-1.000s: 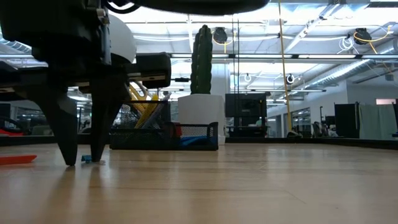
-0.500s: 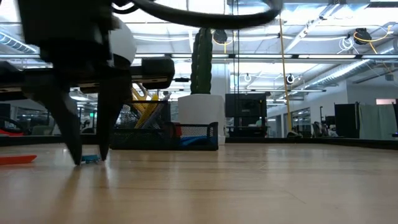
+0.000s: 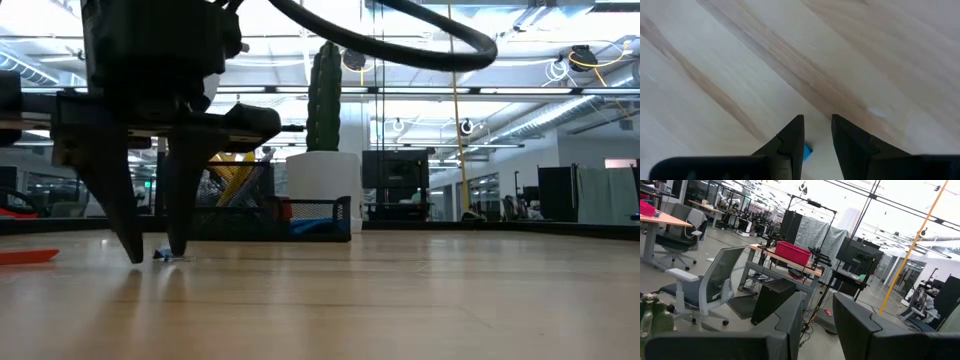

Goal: Pick and place office supplies into organizer
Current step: Put the clip binder into the desk organizer

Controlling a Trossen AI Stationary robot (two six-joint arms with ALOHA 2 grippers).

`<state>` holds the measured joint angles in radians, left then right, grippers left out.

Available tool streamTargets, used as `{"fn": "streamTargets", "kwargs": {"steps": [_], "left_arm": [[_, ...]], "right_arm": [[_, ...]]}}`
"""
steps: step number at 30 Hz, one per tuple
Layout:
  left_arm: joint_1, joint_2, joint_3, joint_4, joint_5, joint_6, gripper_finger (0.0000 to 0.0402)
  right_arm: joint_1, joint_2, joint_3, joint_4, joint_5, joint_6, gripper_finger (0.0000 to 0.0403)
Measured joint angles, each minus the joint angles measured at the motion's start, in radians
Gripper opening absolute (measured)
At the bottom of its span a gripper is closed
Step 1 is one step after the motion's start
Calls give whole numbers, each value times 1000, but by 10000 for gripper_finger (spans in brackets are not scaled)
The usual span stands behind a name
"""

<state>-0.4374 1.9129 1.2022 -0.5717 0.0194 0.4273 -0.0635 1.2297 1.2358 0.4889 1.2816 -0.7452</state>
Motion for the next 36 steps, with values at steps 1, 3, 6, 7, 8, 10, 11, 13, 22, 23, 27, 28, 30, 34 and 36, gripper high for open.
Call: {"fn": "streamTargets", "kwargs": {"steps": [1,3,6,7,8,10,11,13,22,23,27,28,30,34,36], "left_arm": [[0,0,0,0,1,-12,104],[0,0,0,12,-1,-28,104],[0,0,0,54,-30,-51,104],[-1,0,0,66,-40,-60,104],[-1,0,2,73,-48,-74,104],[0,0,14,71,-72,-112,104],[3,0,20,72,-80,-141,104],[12,-1,29,70,-81,-204,104],[44,-1,34,8,18,-483,104],[44,-1,34,7,25,-509,104],[44,-1,34,5,26,-587,104],[44,-1,34,3,25,-602,104],[44,-1,34,-4,14,-632,104],[44,-1,35,-20,-19,-696,104],[45,-1,35,-33,-35,-703,104]], "right_arm": [[0,0,0,0,0,0,100],[0,0,0,0,0,0,100],[0,0,0,0,0,0,100],[0,0,0,0,0,0,100],[0,0,0,0,0,0,100],[0,0,0,0,0,0,100],[0,0,0,0,0,0,100],[0,0,0,0,0,0,100],[0,0,0,0,0,0,100],[0,0,0,0,0,0,100],[0,0,0,0,0,0,100],[0,0,0,0,0,0,100],[0,0,0,0,0,0,100],[0,0,0,0,0,0,100],[0,0,0,0,0,0,100]]}}
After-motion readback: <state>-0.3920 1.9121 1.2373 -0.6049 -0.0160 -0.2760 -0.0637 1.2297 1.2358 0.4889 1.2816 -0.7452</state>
